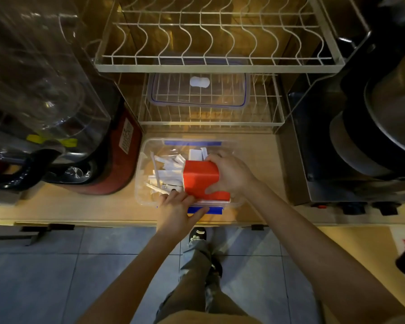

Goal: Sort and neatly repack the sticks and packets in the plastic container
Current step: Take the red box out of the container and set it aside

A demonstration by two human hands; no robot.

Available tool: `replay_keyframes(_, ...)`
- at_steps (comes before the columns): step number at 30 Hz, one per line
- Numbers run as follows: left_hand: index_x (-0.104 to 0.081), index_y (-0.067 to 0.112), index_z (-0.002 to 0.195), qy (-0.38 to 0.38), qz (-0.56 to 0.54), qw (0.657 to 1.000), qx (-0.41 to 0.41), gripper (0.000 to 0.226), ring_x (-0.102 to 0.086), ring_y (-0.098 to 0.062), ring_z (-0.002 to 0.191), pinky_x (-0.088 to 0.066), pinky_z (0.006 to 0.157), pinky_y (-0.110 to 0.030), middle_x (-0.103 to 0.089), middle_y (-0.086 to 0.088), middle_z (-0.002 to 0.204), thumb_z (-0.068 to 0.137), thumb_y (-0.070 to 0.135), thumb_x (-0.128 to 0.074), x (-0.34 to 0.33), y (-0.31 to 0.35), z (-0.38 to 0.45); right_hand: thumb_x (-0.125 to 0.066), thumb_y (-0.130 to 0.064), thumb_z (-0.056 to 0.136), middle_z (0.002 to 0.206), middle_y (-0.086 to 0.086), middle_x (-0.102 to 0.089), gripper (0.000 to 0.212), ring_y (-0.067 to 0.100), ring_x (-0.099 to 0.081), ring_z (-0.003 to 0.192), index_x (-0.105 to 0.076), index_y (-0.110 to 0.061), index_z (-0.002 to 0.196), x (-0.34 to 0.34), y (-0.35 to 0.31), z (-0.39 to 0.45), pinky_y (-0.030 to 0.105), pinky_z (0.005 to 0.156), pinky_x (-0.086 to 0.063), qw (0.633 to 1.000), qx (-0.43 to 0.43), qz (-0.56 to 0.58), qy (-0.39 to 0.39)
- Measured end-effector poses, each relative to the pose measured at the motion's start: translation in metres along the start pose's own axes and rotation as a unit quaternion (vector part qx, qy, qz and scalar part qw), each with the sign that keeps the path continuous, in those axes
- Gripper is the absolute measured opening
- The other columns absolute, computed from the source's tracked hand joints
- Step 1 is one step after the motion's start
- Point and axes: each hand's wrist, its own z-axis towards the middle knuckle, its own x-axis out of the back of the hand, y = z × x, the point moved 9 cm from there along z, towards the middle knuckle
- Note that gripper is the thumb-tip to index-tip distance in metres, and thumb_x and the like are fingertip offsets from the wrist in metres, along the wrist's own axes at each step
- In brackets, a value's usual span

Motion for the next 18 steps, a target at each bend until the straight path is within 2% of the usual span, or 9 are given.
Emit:
replay_keyframes(3, -0.072, 0.027, 0.087, -0.006, 0.049, 0.999, -0.015, 0.052, -0.066, -0.019, 0.082, -0.045, 0.073, -0.032, -0.075, 0.005, 0.085, 0.076, 0.062, -0.034, 0.003, 0.004, 0.000, -0.084, -0.037, 0.058, 0.126, 0.006, -0.052, 0.082, 0.022, -0.050, 0.114, -0.047, -0.019, 0.128, 0.032, 0.003, -0.013, 0.036, 0.095, -0.043, 0.993, 0.001, 0.094, 0.072)
replay_keyframes(5, -0.069, 0.027, 0.101, -0.018, 0.063, 0.998, -0.021, 0.068, -0.064, -0.021, 0.097, -0.044, 0.082, -0.035, -0.074, 0.000, 0.099, 0.075, 0.067, -0.020, 0.005, 0.008, 0.002, -0.085, -0.027, 0.061, 0.119, 0.006, -0.056, 0.076, 0.019, -0.055, 0.105, -0.049, -0.015, 0.126, 0.055, 0.017, -0.028, 0.030, 0.088, -0.047, 0.960, -0.045, 0.237, 0.144)
replay_keyframes(8, -0.064, 0.027, 0.113, -0.089, 0.052, 0.995, 0.014, 0.072, -0.057, -0.021, 0.111, -0.036, 0.096, -0.037, -0.067, -0.004, 0.114, 0.082, 0.069, -0.013, 0.000, 0.007, 0.006, -0.077, -0.013, 0.072, 0.102, 0.000, -0.062, 0.055, 0.009, -0.060, 0.086, -0.053, -0.009, 0.122, 0.067, 0.052, -0.055, 0.013, 0.075, -0.051, 0.831, -0.117, 0.485, 0.246)
replay_keyframes(9, -0.064, 0.026, 0.112, -0.092, 0.050, 0.994, 0.019, 0.067, -0.057, -0.022, 0.111, -0.036, 0.097, -0.038, -0.067, -0.006, 0.113, 0.087, 0.065, -0.017, 0.000, 0.009, 0.008, -0.074, -0.015, 0.076, 0.100, 0.000, -0.065, 0.048, 0.010, -0.063, 0.085, -0.055, -0.010, 0.120, 0.062, 0.065, -0.063, 0.016, 0.078, -0.052, 0.786, -0.145, 0.538, 0.267)
replay_keyframes(11, -0.066, 0.024, 0.107, -0.069, 0.045, 0.997, 0.001, 0.065, -0.057, -0.022, 0.108, -0.037, 0.095, -0.038, -0.069, -0.005, 0.109, 0.089, 0.059, -0.015, 0.004, 0.017, 0.014, -0.068, -0.028, 0.081, 0.101, 0.002, -0.069, 0.039, 0.017, -0.067, 0.091, -0.058, -0.016, 0.117, 0.037, 0.089, -0.077, 0.032, 0.085, -0.054, 0.690, -0.210, 0.640, 0.264)
replay_keyframes(13, -0.067, 0.023, 0.102, -0.045, 0.039, 0.998, -0.034, 0.077, -0.058, -0.022, 0.103, -0.039, 0.091, -0.037, -0.070, -0.003, 0.105, 0.081, 0.057, -0.001, 0.007, 0.028, 0.019, -0.063, -0.038, 0.083, 0.104, 0.005, -0.068, 0.046, 0.021, -0.066, 0.094, -0.055, -0.015, 0.122, 0.005, 0.106, -0.087, 0.037, 0.083, -0.054, 0.599, -0.272, 0.715, 0.237)
replay_keyframes(14, -0.067, 0.022, 0.100, -0.039, 0.035, 0.998, -0.047, 0.082, -0.059, -0.022, 0.101, -0.039, 0.089, -0.036, -0.071, -0.003, 0.102, 0.077, 0.056, 0.004, 0.006, 0.032, 0.022, -0.062, -0.043, 0.082, 0.108, 0.007, -0.067, 0.053, 0.023, -0.065, 0.097, -0.053, -0.014, 0.125, -0.008, 0.113, -0.091, 0.038, 0.084, -0.054, 0.571, -0.301, 0.727, 0.234)
replay_keyframes(16, -0.067, 0.022, 0.100, -0.042, 0.027, 0.997, -0.050, 0.085, -0.059, -0.022, 0.100, -0.039, 0.089, -0.035, -0.070, -0.003, 0.103, 0.074, 0.055, 0.006, 0.002, 0.033, 0.027, -0.063, -0.046, 0.080, 0.115, 0.011, -0.065, 0.059, 0.027, -0.064, 0.099, -0.053, -0.010, 0.126, -0.024, 0.127, -0.102, 0.038, 0.083, -0.053, 0.558, -0.356, 0.708, 0.247)
replay_keyframes(18, -0.065, 0.023, 0.106, -0.050, 0.011, 0.998, -0.032, 0.086, -0.057, -0.023, 0.106, -0.040, 0.092, -0.036, -0.067, -0.003, 0.112, 0.072, 0.058, 0.006, -0.004, 0.030, 0.029, -0.062, -0.045, 0.082, 0.113, 0.012, -0.063, 0.057, 0.026, -0.060, 0.094, -0.052, -0.007, 0.125, -0.026, 0.138, -0.112, 0.034, 0.077, -0.050, 0.580, -0.396, 0.657, 0.275)
